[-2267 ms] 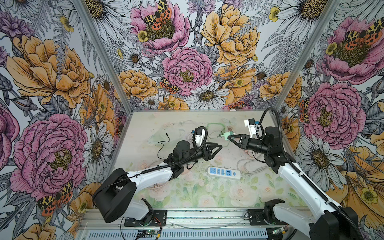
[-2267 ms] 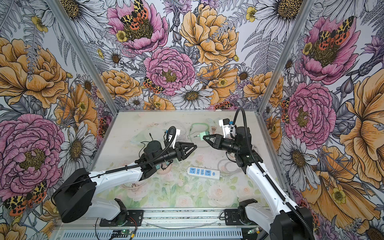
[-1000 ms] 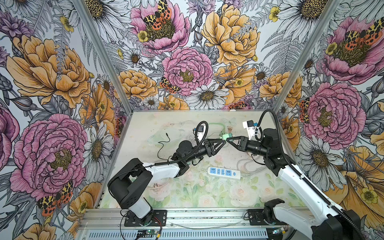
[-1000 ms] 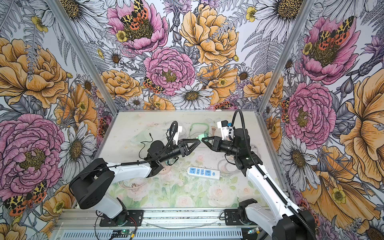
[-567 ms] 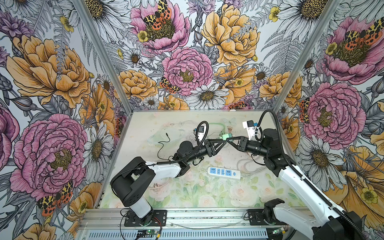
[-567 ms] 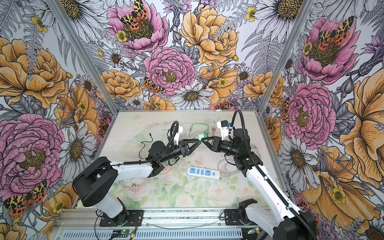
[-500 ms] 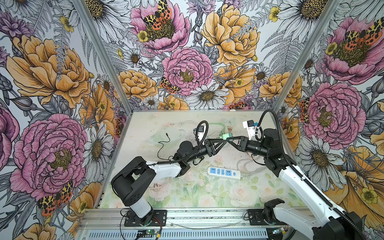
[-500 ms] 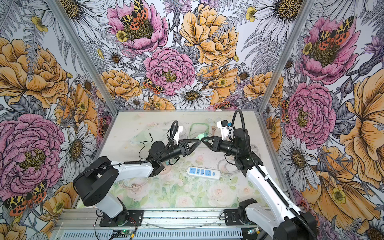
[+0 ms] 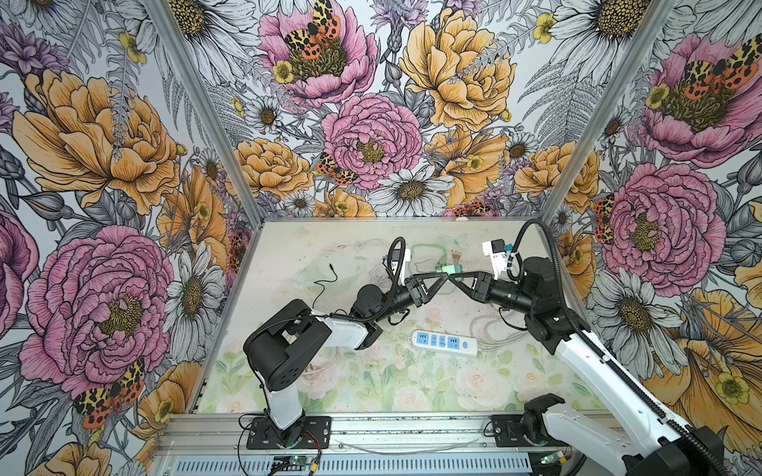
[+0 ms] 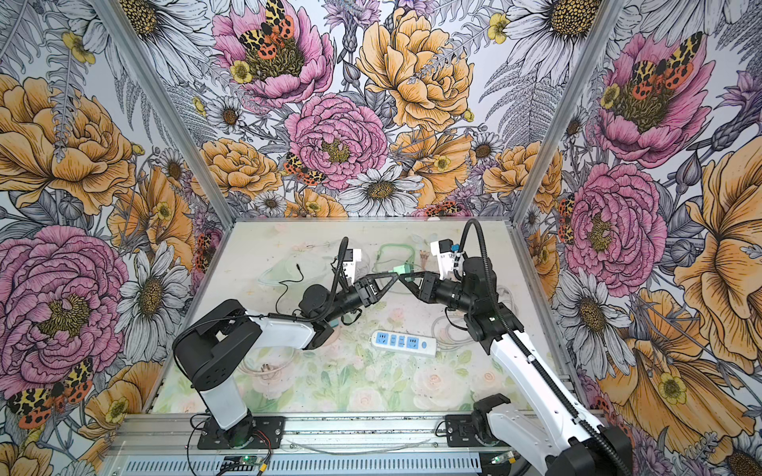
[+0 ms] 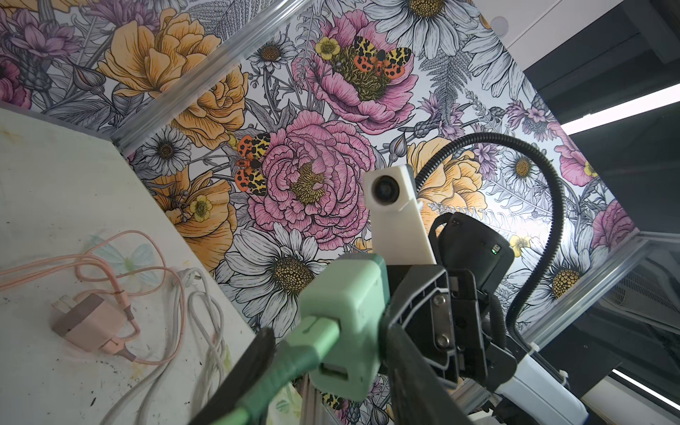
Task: Insert plugs into power strip
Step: Insert the plug into the socket.
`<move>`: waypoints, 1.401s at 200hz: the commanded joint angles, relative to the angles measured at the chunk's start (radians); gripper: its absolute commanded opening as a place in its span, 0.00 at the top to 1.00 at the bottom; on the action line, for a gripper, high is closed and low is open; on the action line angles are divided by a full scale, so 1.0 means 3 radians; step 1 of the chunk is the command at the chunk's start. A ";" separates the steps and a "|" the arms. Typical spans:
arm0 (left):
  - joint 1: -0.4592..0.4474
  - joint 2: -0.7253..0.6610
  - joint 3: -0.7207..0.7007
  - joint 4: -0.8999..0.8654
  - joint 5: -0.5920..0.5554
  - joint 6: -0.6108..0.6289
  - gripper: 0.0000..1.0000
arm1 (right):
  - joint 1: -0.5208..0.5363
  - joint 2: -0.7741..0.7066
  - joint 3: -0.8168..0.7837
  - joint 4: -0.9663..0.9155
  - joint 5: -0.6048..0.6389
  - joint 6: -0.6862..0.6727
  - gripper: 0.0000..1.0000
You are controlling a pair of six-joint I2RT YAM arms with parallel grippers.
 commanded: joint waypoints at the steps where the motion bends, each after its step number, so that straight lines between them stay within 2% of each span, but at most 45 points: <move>1: 0.0029 -0.0037 0.0016 0.0219 -0.0164 0.0005 0.49 | 0.0045 -0.0068 0.0025 0.0077 -0.0105 -0.0058 1.00; 68: -0.0050 -0.0005 0.0164 0.0298 -0.0051 -0.0024 0.50 | 0.0070 -0.0041 -0.0035 0.0079 -0.0106 -0.0076 1.00; 87: -0.0082 -0.0006 0.0191 0.0295 -0.0037 -0.0010 0.55 | 0.0067 -0.0011 -0.0046 0.0078 -0.0097 -0.0078 1.00; 109: -0.0113 -0.0006 0.0212 0.0298 -0.0003 -0.0007 0.56 | 0.0069 -0.0001 -0.0047 0.0078 -0.0075 -0.0086 1.00; 180: -0.0191 -0.0039 0.0014 0.0290 -0.0041 -0.0006 0.57 | 0.0067 -0.0039 -0.0016 0.0060 0.0037 -0.0083 1.00; 228: -0.0195 -0.0052 0.0043 0.0293 0.0166 -0.0032 0.60 | 0.0065 0.0019 -0.0006 0.0045 0.0124 -0.0074 1.00; 240: -0.0202 -0.0043 0.0037 0.0294 0.0207 -0.0032 0.62 | 0.0064 0.0023 -0.0002 0.0042 0.0144 -0.0063 1.00; 267: -0.0209 -0.0042 0.0046 0.0298 0.0325 -0.0042 0.75 | 0.0069 0.0046 0.0022 0.0047 0.0166 -0.0002 1.00; 280: -0.0211 -0.0051 0.0041 0.0292 0.0372 -0.0037 0.77 | 0.0070 0.0054 0.0035 0.0043 0.0169 0.0010 1.00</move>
